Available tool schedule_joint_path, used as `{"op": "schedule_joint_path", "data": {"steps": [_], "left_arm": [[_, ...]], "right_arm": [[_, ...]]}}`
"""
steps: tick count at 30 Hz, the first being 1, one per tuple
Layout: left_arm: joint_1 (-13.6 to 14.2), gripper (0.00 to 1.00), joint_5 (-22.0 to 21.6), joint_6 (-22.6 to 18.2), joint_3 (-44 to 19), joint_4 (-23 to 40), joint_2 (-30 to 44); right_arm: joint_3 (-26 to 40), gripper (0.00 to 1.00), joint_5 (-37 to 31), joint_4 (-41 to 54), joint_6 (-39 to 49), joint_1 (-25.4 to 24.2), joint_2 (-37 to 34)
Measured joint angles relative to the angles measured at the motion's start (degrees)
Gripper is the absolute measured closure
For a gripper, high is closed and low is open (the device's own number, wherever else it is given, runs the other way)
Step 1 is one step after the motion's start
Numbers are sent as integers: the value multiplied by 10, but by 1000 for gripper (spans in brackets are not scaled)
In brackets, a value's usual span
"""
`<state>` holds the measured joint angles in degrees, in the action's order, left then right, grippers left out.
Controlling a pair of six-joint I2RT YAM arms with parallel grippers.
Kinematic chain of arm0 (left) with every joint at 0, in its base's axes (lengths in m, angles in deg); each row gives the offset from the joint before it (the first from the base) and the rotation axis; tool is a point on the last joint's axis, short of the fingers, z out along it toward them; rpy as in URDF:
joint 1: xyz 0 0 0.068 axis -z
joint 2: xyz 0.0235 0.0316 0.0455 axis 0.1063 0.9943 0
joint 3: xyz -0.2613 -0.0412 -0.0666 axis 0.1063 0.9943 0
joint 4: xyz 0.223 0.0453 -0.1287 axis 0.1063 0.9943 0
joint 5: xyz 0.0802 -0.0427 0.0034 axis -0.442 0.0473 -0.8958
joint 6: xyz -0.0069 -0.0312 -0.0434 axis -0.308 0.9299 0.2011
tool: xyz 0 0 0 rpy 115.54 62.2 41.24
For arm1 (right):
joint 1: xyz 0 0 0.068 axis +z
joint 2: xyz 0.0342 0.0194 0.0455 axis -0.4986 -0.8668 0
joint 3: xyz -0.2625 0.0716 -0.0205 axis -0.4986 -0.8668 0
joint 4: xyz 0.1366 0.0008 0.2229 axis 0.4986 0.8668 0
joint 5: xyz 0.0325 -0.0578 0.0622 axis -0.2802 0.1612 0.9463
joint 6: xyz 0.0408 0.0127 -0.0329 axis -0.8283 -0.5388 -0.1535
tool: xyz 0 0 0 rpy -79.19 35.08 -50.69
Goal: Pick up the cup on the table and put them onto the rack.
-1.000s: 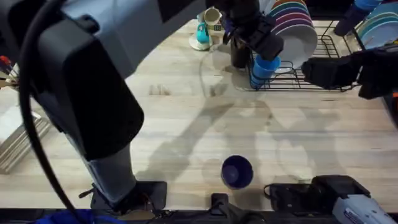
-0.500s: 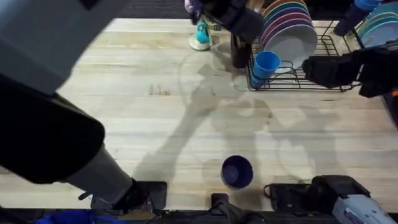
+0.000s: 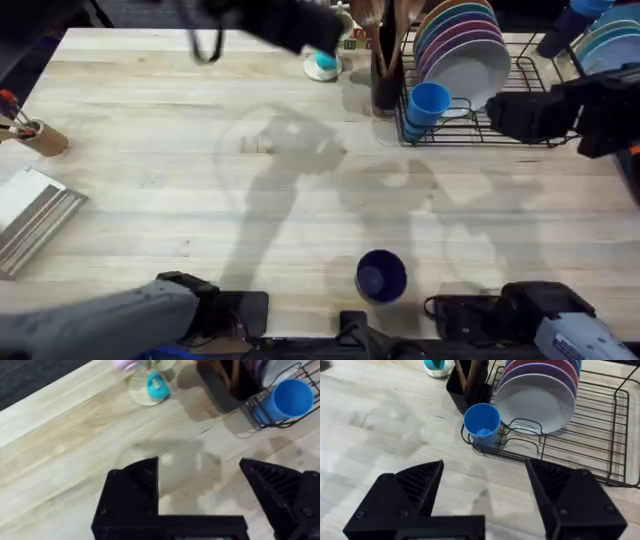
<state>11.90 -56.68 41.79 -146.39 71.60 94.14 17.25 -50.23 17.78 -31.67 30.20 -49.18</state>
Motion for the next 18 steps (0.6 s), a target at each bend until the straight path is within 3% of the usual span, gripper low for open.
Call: {"op": "schedule_joint_path", "data": {"steps": [3,4,5,13,18], "left_arm": [[-26,14,-7,0,59,-5,-64],[-52,12,-16,0,95,4,-116],[-60,12,-17,0,104,11,-131],[-132,12,-20,17,124,76,-193],[-159,12,-20,30,125,88,-196]], "right_arm": [[0,9,0,0,0,0,0],[0,9,0,0,0,0,0],[0,9,0,0,0,0,0],[0,9,34,3,0,0,0],[0,9,66,13,3,6,0]]}}
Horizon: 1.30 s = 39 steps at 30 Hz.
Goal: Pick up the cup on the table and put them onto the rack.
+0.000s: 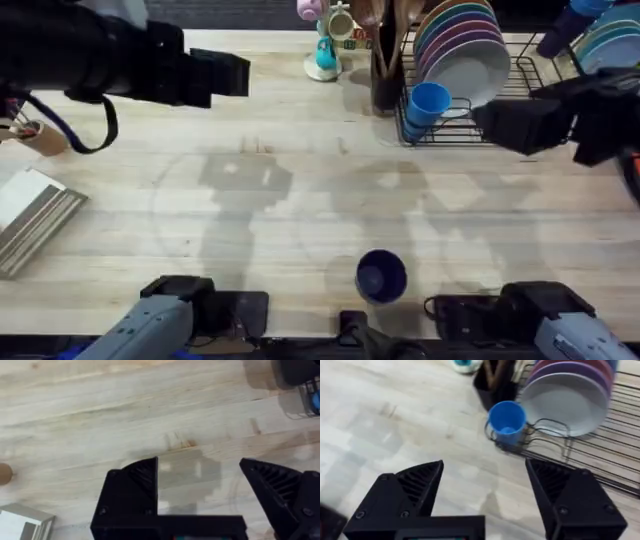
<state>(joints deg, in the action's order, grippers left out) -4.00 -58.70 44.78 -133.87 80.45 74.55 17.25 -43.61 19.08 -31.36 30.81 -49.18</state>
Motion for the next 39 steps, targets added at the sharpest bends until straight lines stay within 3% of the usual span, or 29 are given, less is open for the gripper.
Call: {"op": "schedule_joint_path", "data": {"steps": [9,24,34,39], "left_arm": [[-2,12,0,5,0,0,0],[-2,11,0,5,0,8,0],[-2,12,0,5,0,13,0],[-2,12,0,5,0,13,0]], "right_arm": [[0,9,53,57,41,62,0],[27,9,68,147,49,203,0],[52,9,69,231,49,250,0],[56,9,69,234,49,251,0]]}}
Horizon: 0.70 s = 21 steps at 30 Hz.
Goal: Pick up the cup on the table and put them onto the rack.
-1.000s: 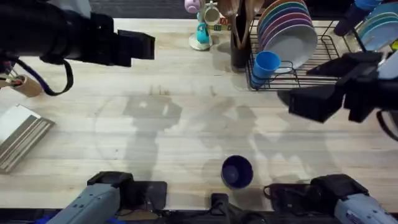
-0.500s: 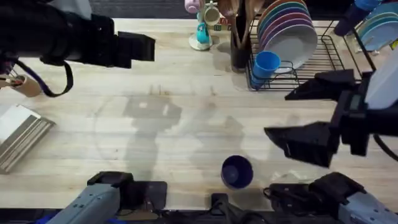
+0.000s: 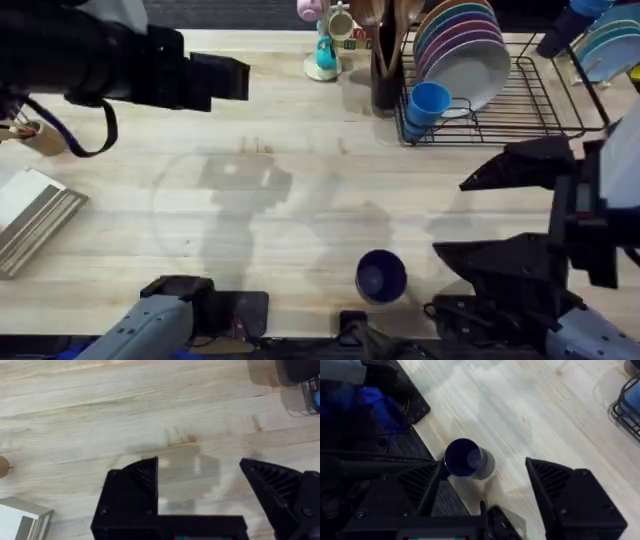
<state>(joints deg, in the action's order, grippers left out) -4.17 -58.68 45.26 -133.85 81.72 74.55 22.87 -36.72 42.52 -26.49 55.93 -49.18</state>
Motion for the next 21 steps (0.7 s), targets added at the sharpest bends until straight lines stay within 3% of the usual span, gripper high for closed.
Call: {"op": "schedule_joint_path", "data": {"steps": [11,14,21], "left_arm": [[0,11,0,0,0,0,0],[0,11,0,0,0,0,0],[0,11,0,0,0,0,0]], "right_arm": [[0,9,-14,-12,0,0,0],[0,9,-43,4,22,0,0],[-4,9,-42,2,56,0,0]]}}
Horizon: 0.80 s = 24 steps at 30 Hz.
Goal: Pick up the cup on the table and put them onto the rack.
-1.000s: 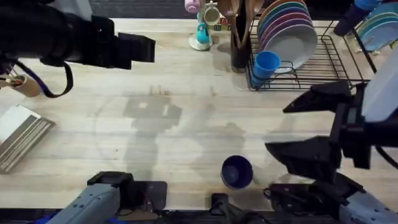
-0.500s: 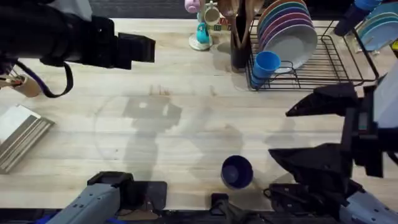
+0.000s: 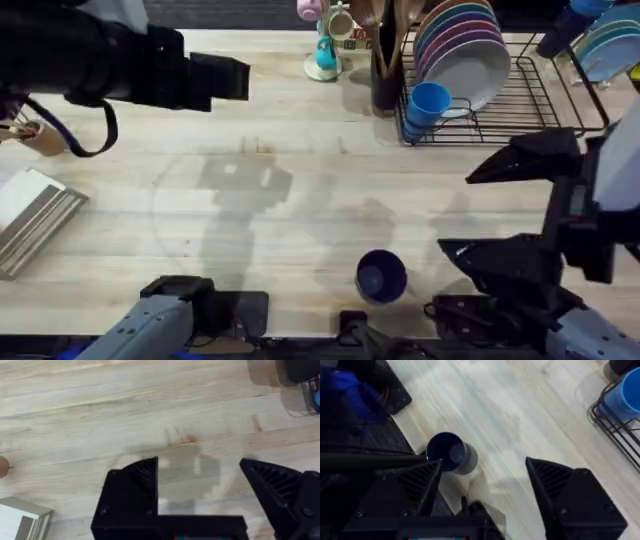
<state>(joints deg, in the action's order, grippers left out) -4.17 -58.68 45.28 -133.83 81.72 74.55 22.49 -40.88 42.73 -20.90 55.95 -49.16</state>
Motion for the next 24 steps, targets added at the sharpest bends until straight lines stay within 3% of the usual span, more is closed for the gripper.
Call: {"op": "schedule_joint_path", "data": {"steps": [13,24], "left_arm": [[0,11,0,0,0,0,0],[0,10,0,0,0,0,0]], "right_arm": [[-61,9,51,-16,50,11,-9],[-63,9,59,-34,63,76,-127]]}}
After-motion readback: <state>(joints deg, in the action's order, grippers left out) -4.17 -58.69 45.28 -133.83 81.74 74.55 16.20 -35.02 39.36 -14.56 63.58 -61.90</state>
